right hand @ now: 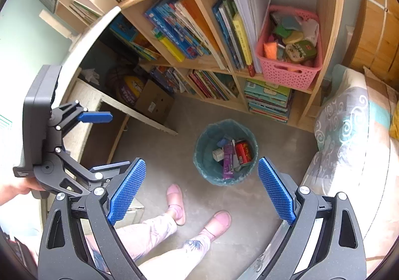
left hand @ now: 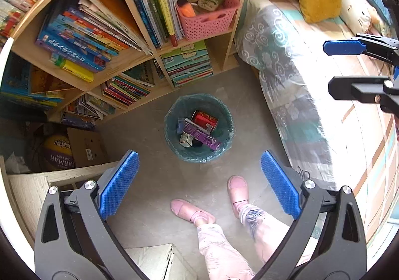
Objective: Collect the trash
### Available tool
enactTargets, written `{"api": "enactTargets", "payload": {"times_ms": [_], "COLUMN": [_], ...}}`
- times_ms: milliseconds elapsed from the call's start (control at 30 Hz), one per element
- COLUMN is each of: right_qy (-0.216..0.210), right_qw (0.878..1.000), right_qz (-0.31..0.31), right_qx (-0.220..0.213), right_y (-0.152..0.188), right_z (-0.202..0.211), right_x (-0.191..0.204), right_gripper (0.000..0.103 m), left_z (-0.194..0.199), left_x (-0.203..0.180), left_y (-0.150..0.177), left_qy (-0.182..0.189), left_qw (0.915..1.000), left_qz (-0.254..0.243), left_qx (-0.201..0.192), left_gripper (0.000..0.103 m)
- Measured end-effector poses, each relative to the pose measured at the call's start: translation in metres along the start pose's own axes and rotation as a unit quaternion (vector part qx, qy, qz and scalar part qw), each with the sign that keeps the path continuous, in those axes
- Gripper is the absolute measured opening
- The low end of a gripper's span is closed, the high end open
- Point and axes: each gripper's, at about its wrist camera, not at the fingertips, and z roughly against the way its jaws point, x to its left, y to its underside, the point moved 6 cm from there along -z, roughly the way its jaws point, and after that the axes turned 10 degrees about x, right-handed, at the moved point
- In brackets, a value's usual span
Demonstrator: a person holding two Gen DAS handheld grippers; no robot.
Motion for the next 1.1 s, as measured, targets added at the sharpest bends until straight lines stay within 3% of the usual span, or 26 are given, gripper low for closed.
{"api": "enactTargets", "payload": {"times_ms": [367, 567, 833, 1100], "right_qy": [0.024, 0.038, 0.043, 0.025], "right_qw": [0.999, 0.997, 0.990, 0.974], "right_qz": [0.029, 0.066, 0.132, 0.222], "right_qx": [-0.002, -0.007, -0.035, -0.035], "right_y": [-0.008, -0.017, -0.036, -0.059], "right_z": [0.032, 0.052, 0.069, 0.068], "right_x": [0.031, 0.065, 0.122, 0.196], "right_gripper": [0.091, 0.091, 0.091, 0.091], "left_z": [0.058, 0.097, 0.154, 0.189], "left_x": [0.015, 0.038, 0.075, 0.108], "left_y": [0.027, 0.046, 0.086, 0.142], "left_qy": [-0.019, -0.027, -0.050, -0.079], "left_qw": [0.9978, 0.9924, 0.9711, 0.9380], "left_qz": [0.054, 0.102, 0.202, 0.304], "left_qx": [-0.032, -0.062, -0.117, -0.147], "left_gripper": [0.096, 0.096, 0.096, 0.096]}}
